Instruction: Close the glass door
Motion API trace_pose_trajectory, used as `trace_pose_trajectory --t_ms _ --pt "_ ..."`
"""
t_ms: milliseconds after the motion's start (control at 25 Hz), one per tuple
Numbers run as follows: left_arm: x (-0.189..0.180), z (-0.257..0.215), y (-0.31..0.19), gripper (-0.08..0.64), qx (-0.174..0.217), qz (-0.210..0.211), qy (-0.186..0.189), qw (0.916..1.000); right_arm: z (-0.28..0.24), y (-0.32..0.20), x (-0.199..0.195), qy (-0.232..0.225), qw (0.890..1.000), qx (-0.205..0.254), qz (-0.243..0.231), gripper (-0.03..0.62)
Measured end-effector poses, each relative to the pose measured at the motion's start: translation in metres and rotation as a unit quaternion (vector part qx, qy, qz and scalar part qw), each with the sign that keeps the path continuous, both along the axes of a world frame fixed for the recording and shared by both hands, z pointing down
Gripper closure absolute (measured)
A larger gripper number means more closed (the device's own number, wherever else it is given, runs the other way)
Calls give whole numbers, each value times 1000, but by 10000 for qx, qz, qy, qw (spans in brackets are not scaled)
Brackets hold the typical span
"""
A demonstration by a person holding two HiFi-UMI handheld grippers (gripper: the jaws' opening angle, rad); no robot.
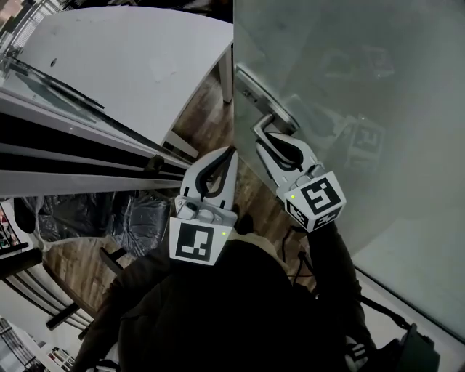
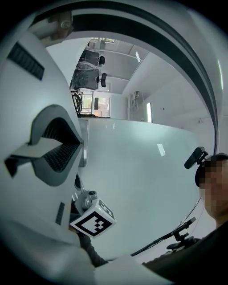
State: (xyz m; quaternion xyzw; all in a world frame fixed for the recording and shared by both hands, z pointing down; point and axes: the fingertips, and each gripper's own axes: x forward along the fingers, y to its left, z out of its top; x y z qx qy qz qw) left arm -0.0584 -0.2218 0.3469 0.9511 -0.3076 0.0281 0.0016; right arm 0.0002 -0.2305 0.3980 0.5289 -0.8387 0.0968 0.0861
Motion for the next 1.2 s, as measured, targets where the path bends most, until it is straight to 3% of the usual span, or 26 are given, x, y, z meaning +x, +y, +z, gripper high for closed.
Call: trace_pose_trajectory --t_ms 720,1200 --pt "-77 -5 70 563 -12 -1177 -44 9930 2 49 -81 23 9981 2 -622 525" --pt "-114 -22 85 563 -49 -1022 212 9945 -4 72 -115 7 9967 -79 -814 525"
